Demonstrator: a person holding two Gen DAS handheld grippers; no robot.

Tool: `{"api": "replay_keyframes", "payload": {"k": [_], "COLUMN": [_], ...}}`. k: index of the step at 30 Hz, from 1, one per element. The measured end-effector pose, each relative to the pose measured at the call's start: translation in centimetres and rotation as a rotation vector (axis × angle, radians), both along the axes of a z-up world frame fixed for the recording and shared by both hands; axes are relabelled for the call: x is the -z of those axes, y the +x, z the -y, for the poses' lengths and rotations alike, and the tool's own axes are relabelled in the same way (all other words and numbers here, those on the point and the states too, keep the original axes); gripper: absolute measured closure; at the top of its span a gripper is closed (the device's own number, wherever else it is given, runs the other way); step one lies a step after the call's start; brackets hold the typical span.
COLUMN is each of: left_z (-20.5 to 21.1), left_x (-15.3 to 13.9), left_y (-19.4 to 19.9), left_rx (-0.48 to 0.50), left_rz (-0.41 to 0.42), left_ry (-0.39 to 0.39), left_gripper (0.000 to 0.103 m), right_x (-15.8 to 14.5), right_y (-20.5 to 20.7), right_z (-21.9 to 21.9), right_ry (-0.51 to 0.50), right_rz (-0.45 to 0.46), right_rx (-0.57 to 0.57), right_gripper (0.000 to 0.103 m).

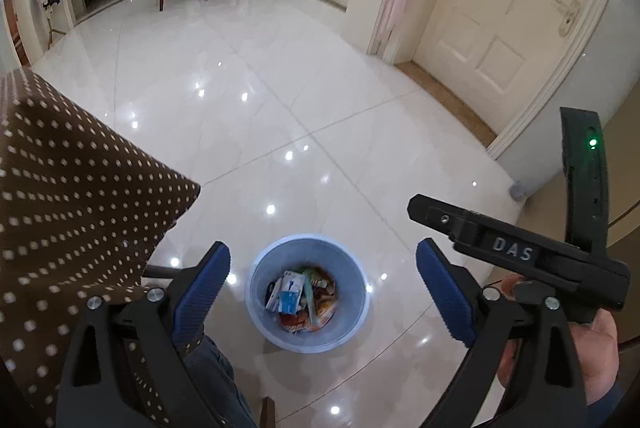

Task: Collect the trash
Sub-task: 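Carry box and teal packet to the blue wastebasket and open both grippers, then move both tools back over the table toward the bottle and tube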

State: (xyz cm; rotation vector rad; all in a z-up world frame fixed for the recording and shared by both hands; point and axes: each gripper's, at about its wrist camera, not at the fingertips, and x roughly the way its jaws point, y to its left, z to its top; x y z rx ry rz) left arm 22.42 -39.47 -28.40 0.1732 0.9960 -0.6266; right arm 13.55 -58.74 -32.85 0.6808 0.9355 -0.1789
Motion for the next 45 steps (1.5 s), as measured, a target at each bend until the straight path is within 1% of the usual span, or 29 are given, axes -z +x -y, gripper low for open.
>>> {"api": "replay_keyframes", "payload": {"k": [4, 7, 10, 14, 17, 21, 25, 30, 35, 40, 42, 45], "left_z": [-1.1, -2.4, -4.4, -7.5, -10.2, -13.9, -18.6, -23.7, -29.6, -36.1, -38.9, -42.0], "left_x": [-3.0, -5.9, -8.7, -11.7, -13.7, -16.1, -18.2, -19.9, -21.2, -21.1, -20.7, -20.1], "left_y": [-1.3, -2.2, -2.7, -3.0, -3.0, -2.8, -2.2, -1.5, -0.3, 2.0, 3.2, 4.6], "left_rx": [0.017, 0.022, 0.012, -0.012, -0.029, -0.065, -0.111, -0.162, -0.209, -0.272, -0.300, -0.321], "left_rz": [0.051, 0.094, 0.142, 0.186, 0.233, 0.306, 0.371, 0.445, 0.500, 0.502, 0.496, 0.483], "left_ry": [-0.048, -0.093, -0.129, -0.167, -0.176, -0.164, -0.154, -0.121, -0.080, -0.058, -0.039, -0.013], "left_gripper": [0.009, 0.009, 0.008, 0.008, 0.007, 0.007, 0.007, 0.007, 0.007, 0.007, 0.007, 0.007], "right_x": [-3.5, -6.1, -9.0, -12.8, -15.3, -18.2, -20.9, -23.1, -24.3, -24.5, -24.4, -24.1], "right_y": [-0.4, -0.6, -0.5, 0.1, 1.0, 2.2, 3.9, 6.6, 9.4, 12.8, 14.1, 16.4], "right_z": [-0.8, -1.5, -2.8, -5.3, -7.7, -11.4, -16.0, -22.2, -28.1, -34.4, -36.7, -40.0], "right_ry": [-0.034, -0.059, -0.092, -0.130, -0.152, -0.177, -0.200, -0.226, -0.241, -0.246, -0.253, -0.257], "right_rz": [0.052, 0.096, 0.141, 0.197, 0.235, 0.280, 0.324, 0.358, 0.380, 0.383, 0.380, 0.375], "right_rx": [0.007, 0.004, -0.009, -0.046, -0.091, -0.150, -0.224, -0.318, -0.400, -0.507, -0.545, -0.597], "right_gripper": [0.006, 0.006, 0.006, 0.006, 0.006, 0.006, 0.006, 0.006, 0.006, 0.006, 0.006, 0.006]}}
